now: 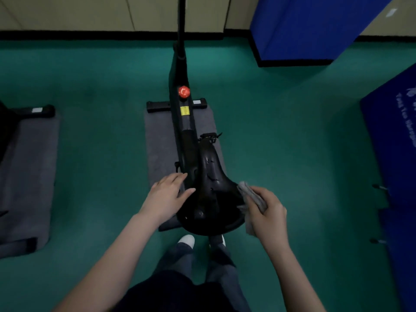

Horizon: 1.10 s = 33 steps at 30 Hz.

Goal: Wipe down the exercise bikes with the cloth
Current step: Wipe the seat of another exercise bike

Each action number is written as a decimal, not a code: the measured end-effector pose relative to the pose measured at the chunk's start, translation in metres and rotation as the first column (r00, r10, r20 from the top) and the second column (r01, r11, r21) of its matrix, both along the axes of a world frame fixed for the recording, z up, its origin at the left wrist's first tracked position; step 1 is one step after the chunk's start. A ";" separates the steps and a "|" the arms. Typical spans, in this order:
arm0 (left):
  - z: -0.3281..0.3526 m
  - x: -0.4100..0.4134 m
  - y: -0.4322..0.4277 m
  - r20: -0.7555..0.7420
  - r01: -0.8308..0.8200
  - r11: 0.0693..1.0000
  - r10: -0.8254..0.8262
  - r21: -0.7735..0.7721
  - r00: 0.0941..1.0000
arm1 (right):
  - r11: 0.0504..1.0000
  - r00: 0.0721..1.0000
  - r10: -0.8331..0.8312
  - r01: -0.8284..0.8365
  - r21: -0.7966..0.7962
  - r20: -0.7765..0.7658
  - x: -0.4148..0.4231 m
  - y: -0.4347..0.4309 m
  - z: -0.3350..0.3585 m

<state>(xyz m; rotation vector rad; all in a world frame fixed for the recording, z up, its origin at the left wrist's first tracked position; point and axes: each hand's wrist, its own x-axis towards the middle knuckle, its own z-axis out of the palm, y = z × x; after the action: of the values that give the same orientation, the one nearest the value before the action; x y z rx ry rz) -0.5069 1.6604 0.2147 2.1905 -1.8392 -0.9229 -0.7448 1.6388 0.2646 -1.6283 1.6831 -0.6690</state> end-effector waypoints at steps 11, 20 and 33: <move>-0.018 -0.040 0.011 -0.303 -0.457 0.889 0.443 0.029 0.844 | 0.805 0.835 0.535 -0.551 -0.221 -0.132 0.071 -0.138 -0.043; -0.029 -0.067 0.007 -0.514 -0.716 0.692 0.649 0.091 0.561 | 0.667 0.732 0.680 -0.646 -0.371 -0.051 0.042 -0.125 -0.064; -0.036 -0.072 0.011 -0.534 -0.699 0.714 0.608 0.043 0.587 | 0.894 0.871 0.392 -0.437 0.102 0.297 0.061 -0.158 -0.080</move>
<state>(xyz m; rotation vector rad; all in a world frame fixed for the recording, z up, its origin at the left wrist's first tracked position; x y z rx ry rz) -0.5792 1.6713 0.1791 1.9820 -0.7133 -0.9803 -0.6834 1.4804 0.1848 -1.6245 1.1096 -0.4895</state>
